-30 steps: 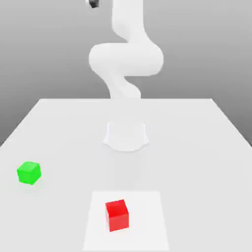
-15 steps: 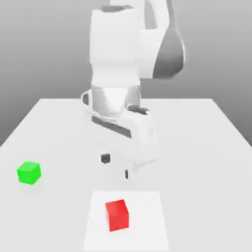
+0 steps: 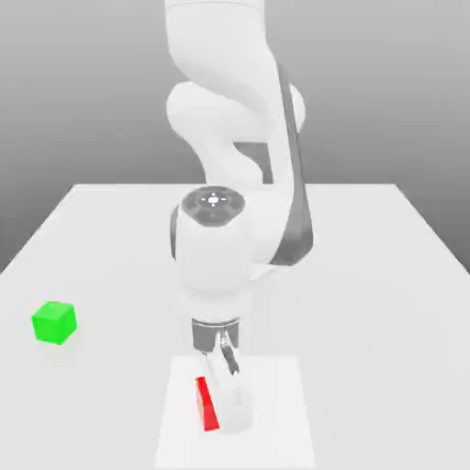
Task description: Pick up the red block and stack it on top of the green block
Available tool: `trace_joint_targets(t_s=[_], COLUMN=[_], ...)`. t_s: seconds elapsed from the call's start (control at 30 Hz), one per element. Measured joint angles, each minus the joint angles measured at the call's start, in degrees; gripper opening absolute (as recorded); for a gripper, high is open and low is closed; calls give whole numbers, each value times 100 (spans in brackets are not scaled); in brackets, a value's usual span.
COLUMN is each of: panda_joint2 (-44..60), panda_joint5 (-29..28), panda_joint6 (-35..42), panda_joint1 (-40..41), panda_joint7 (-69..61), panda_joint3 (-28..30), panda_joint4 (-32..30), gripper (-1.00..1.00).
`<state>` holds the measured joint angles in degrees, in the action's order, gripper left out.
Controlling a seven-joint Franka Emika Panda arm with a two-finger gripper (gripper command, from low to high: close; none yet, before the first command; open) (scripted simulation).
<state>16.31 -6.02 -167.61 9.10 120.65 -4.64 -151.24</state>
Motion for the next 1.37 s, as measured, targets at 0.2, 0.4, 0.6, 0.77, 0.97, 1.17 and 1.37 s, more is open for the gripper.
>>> trace_joint_targets(t_s=[0.2, 0.4, 0.6, 0.77, 0.97, 1.17, 1.37], panda_joint2=[-669, -1438, -1897, -2168, -1165, -1016, -1677], panda_joint5=[261, 415, 356, 333, 959, 1050, 641], panda_joint6=[567, 1105, 1328, 1434, 478, 339, 960], panda_joint1=[74, 1101, 2448, 3188, 3298, 3336, 3421], panda_joint7=[-191, -1351, -3011, -4326, -4962, -5028, -4739], panda_joint3=[-133, 297, 1000, 1672, 1598, 1543, 1562], panda_joint4=[-104, -314, -543, -719, -697, -692, -717], gripper=[-100, -100, -100, -100, -100, 100, 100])
